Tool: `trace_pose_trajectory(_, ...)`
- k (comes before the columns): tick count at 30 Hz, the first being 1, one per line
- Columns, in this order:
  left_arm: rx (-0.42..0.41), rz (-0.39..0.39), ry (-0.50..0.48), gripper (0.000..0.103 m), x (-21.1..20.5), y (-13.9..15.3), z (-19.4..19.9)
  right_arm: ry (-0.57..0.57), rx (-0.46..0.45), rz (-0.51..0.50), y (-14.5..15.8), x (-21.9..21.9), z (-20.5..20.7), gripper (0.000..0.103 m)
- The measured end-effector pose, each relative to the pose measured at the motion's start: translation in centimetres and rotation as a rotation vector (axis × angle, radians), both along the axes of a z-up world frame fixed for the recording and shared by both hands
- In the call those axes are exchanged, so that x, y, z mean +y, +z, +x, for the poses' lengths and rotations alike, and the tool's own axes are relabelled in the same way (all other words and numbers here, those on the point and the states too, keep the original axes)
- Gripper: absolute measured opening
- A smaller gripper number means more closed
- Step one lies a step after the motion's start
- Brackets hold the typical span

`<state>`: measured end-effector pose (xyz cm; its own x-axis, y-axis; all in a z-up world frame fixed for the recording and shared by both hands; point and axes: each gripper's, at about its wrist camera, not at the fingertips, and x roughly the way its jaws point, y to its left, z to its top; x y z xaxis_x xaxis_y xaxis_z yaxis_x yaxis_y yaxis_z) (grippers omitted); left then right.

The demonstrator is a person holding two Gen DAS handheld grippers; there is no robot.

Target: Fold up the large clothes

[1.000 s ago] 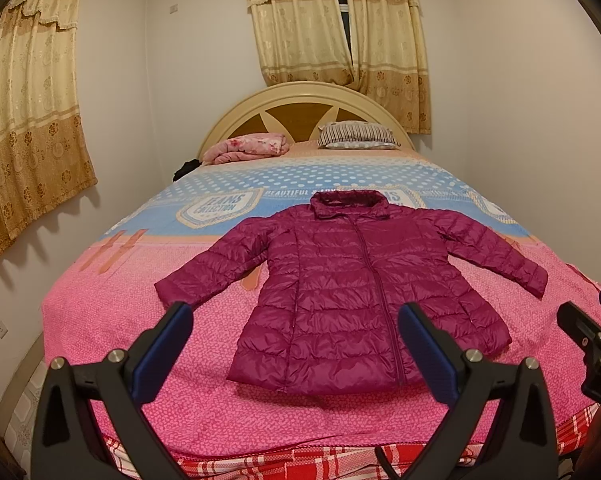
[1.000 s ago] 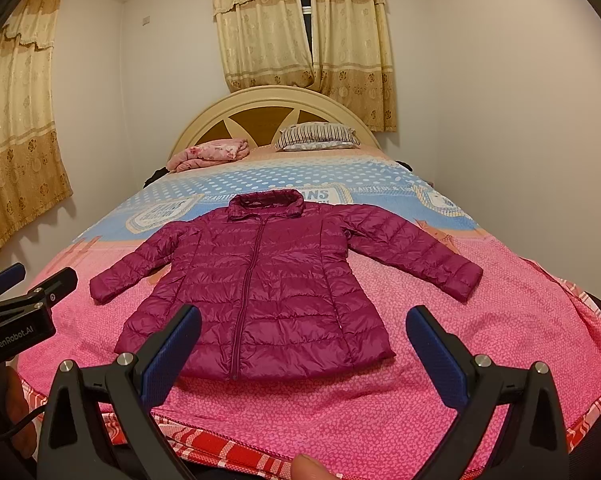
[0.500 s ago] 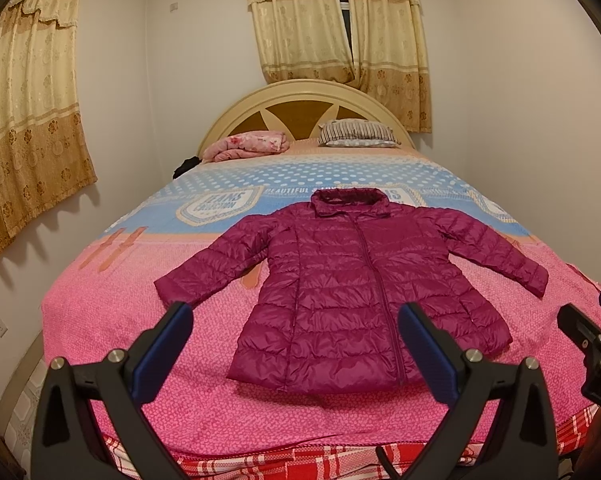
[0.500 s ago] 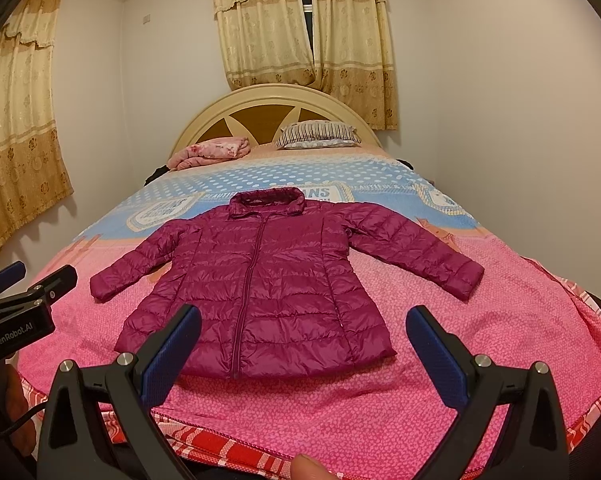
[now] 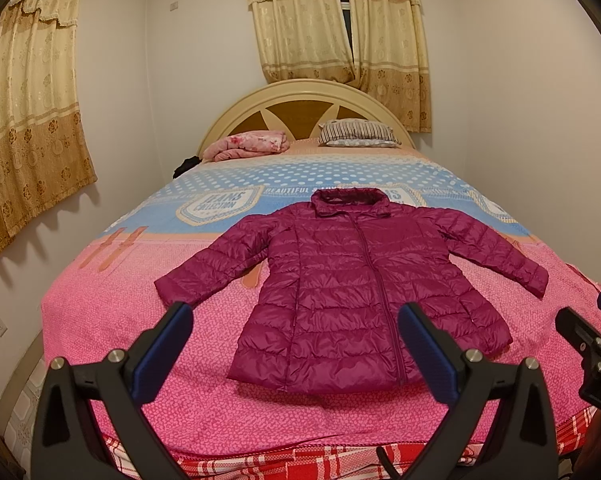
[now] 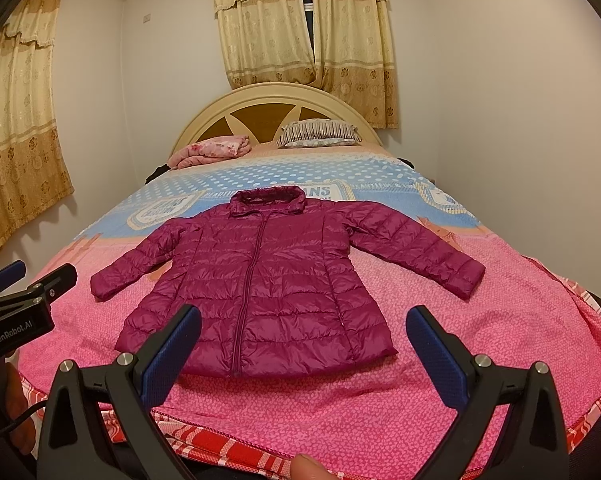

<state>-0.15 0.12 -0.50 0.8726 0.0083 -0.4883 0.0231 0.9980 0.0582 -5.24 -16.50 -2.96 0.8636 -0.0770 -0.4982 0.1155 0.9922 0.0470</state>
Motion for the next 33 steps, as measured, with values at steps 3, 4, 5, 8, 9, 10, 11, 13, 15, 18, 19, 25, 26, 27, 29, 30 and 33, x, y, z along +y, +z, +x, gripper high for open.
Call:
trace_pose_trajectory(3, 0.003, 0.0, -0.001, 0.103, 0.1, 0.0, 0.0, -0.001, 0.0, -0.003, 0.0, 0.0, 0.1, 0.102)
trace_pose_trajectory(4, 0.005, 0.001, -0.002, 0.103, 0.1, -0.1, 0.1, -0.001, 0.0, -0.003, -0.1, 0.0, 0.1, 0.102)
trace_pose_trajectory(5, 0.01, 0.003, -0.003, 0.103, 0.1, -0.3, 0.3, 0.002, -0.003, 0.001, -0.1, -0.1, 0.1, 0.102)
trace_pose_trajectory(8, 0.025, 0.007, -0.012, 0.103, -0.1, -0.7, 1.0, 0.017, -0.025, 0.023, -0.5, -0.6, 0.4, 0.102)
trace_pose_trajectory(9, 0.027, 0.014, -0.011, 0.103, -0.1, -1.0, 1.4, 0.018, -0.025, 0.023, -0.8, -0.9, 0.7, 0.102)
trace_pose_trajectory(10, 0.032, 0.022, -0.01, 0.103, -0.1, -1.4, 1.8, 0.016, -0.014, 0.022, -1.2, -1.4, 1.3, 0.102)
trace_pose_trajectory(11, 0.041, 0.029, -0.011, 0.103, -0.2, -1.9, 2.4, 0.015, 0.001, 0.031, -1.6, -2.0, 1.9, 0.102)
trace_pose_trajectory(13, 0.058, 0.046, -0.007, 0.103, -0.3, -2.8, 3.6, 0.02, 0.026, 0.103, -3.0, -4.1, 3.4, 0.102)
trace_pose_trajectory(15, 0.081, 0.072, 0.0, 0.103, -0.4, -3.6, 4.9, -0.026, 0.02, 0.178, -4.4, -6.7, 4.6, 0.102)
trace_pose_trajectory(18, 0.085, 0.078, -0.001, 0.103, -0.4, -4.4, 6.9, -0.096, 0.051, 0.188, -6.8, -9.8, 6.8, 0.102)
trace_pose_trajectory(19, 0.089, 0.079, 0.001, 0.103, -0.4, -4.6, 7.7, -0.115, 0.065, 0.196, -7.5, -10.8, 7.6, 0.101)
trace_pose_trajectory(25, 0.081, 0.076, -0.025, 0.103, -1.5, -5.4, 11.9, -0.231, 0.154, 0.298, -11.1, -17.8, 11.7, 0.088)
trace_pose_trajectory(26, 0.078, 0.087, -0.025, 0.103, -1.9, -5.7, 12.7, -0.237, 0.16, 0.294, -11.5, -19.0, 12.6, 0.072)
trace_pose_trajectory(27, 0.081, 0.093, -0.027, 0.103, -2.2, -5.9, 13.5, -0.248, 0.17, 0.28, -11.8, -19.8, 13.2, 0.066)
trace_pose_trajectory(29, 0.086, 0.1, -0.039, 0.103, -2.8, -6.5, 15.2, -0.3, 0.183, 0.286, -12.5, -22.1, 14.4, 0.059)
trace_pose_trajectory(30, 0.09, 0.11, -0.036, 0.103, -3.2, -6.9, 16.2, -0.317, 0.189, 0.296, -12.7, -23.0, 14.8, 0.059)
trace_pose_trajectory(33, 0.116, 0.124, -0.037, 0.103, -4.1, -8.1, 18.5, -0.406, 0.202, 0.376, -14.0, -27.3, 16.2, 0.059)
